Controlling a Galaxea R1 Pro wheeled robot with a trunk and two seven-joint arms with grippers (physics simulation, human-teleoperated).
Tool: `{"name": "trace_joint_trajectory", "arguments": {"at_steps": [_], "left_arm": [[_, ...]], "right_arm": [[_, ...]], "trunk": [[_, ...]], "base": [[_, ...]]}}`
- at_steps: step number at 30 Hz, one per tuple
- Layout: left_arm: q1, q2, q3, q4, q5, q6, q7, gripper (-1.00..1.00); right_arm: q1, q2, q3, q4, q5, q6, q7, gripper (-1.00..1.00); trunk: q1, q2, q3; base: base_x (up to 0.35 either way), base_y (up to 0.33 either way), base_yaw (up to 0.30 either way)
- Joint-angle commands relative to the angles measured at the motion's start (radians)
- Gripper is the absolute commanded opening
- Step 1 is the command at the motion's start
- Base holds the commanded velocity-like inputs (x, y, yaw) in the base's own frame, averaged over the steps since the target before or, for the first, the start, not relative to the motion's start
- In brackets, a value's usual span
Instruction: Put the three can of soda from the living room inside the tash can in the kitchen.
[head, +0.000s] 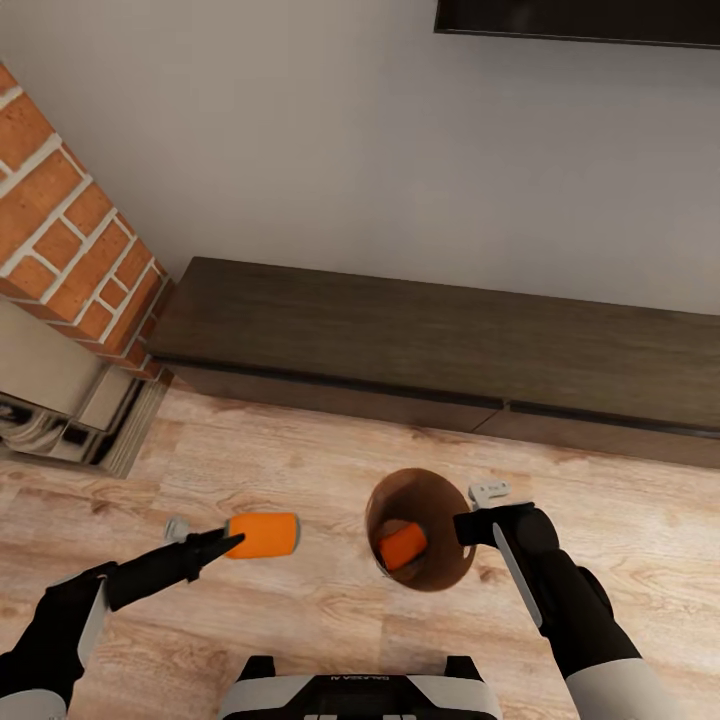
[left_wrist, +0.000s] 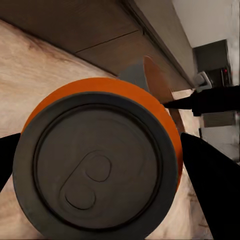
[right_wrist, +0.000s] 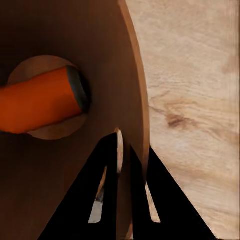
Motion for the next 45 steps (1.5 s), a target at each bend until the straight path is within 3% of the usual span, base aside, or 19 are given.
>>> {"name": "trace_joint_trajectory", "arguments": {"at_steps": [1, 5, 9, 11, 14, 19, 28, 39, 45], "left_arm": [[0.000, 0.000, 0.000, -0.007, 0.000, 0.011, -0.014, -1.00], [0.000, -0.001, -0.003, -0.029, 0.001, 0.087, -0.110, -1.00], [0.000, -0.003, -0.004, -0.031, 0.003, 0.100, -0.128, -1.00], [0.000, -0.003, -0.005, -0.031, 0.019, 0.104, -0.129, -1.00], [0.000, -0.004, -0.007, -0.032, 0.074, 0.106, -0.129, -1.00], [0.000, -0.007, -0.008, -0.032, 0.103, 0.126, -0.129, -1.00], [0.000, -0.077, -0.010, -0.032, 0.109, 0.144, -0.129, -1.00], [0.000, -0.131, -0.017, -0.033, 0.109, 0.145, -0.129, -1.00], [0.000, -0.169, -0.036, -0.032, 0.108, 0.143, -0.129, -1.00]], "right_arm": [[0.000, 0.000, 0.001, 0.001, -0.046, -0.003, 0.005, -1.00], [0.000, 0.000, 0.001, 0.005, -0.046, -0.014, -0.003, -1.00], [0.000, 0.000, 0.001, 0.017, -0.046, -0.016, -0.004, -1.00], [0.000, 0.000, 0.002, 0.026, -0.046, -0.019, -0.004, -1.00], [0.000, 0.000, 0.002, 0.034, -0.046, -0.034, -0.004, -1.00], [0.000, 0.001, 0.003, 0.045, -0.046, -0.043, -0.004, -1.00], [-0.001, 0.003, 0.003, 0.064, -0.046, -0.049, -0.004, -1.00], [-0.004, 0.003, 0.003, 0.089, -0.047, -0.052, -0.004, -1.00], [-0.007, 0.003, 0.003, 0.119, -0.047, -0.096, -0.004, -1.00]], "trunk": [[0.000, 0.000, 0.000], [0.000, 0.000, 0.000], [0.000, 0.000, 0.000], [0.000, 0.000, 0.000], [0.000, 0.000, 0.000], [0.000, 0.000, 0.000], [0.000, 0.000, 0.000], [0.000, 0.000, 0.000], [0.000, 0.000, 0.000]], "base": [[0.000, 0.000, 0.000], [0.000, 0.000, 0.000], [0.000, 0.000, 0.000], [0.000, 0.000, 0.000], [0.000, 0.000, 0.000], [0.000, 0.000, 0.000], [0.000, 0.000, 0.000], [0.000, 0.000, 0.000], [0.000, 0.000, 0.000]]}}
